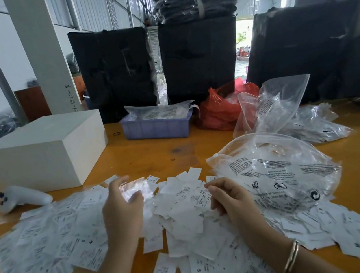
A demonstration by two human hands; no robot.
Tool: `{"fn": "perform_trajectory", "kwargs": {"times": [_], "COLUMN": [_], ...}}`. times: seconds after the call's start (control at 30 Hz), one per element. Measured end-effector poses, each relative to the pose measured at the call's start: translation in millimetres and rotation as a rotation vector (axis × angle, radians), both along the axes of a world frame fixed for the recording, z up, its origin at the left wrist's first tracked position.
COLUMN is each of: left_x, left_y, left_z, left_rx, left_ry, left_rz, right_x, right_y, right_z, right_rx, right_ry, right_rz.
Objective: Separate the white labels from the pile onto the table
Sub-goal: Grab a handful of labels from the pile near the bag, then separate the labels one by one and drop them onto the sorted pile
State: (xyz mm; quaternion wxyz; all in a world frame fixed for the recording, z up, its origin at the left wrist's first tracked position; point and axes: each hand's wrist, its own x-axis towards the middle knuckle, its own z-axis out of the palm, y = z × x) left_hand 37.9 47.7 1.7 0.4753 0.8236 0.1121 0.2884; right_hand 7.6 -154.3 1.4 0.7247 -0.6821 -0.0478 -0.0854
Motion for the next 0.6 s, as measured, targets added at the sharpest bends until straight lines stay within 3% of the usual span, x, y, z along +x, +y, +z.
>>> {"fn": "perform_trajectory", "kwargs": {"times": [0.17, 0.27, 0.4, 0.47, 0.53, 0.6], "left_x": [5.6, 5.6, 4.0, 0.8, -1.9, -2.3], "left_y": [9.2, 7.2, -6.1, -14.3, -20.7, -24.0], "left_z": [-10.5, -11.2, -13.5, -13.3, -14.6, -17.5], "left_rx": [0.443, 0.579, 0.637, 0.655, 0.684, 0.681], "left_ry": [0.171, 0.131, -0.098, -0.167, -0.181, -0.165], "left_rz": [0.183, 0.216, -0.051, -0.267, -0.438, -0.538], "right_x": [0.4, 3.7, 23.9, 40.7, 56.4, 68.8], "right_y": [-2.4, -8.0, -43.0, -72.0, -99.2, -116.8], "right_z": [-3.2, 3.9, 27.5, 34.0, 33.4, 27.1], "right_rx": [-0.107, -0.179, -0.302, -0.453, -0.682, -1.055], "right_ry": [-0.037, -0.136, -0.326, -0.311, -0.159, 0.084], "right_rz": [-0.055, -0.134, -0.466, -0.621, -0.645, -0.523]}}
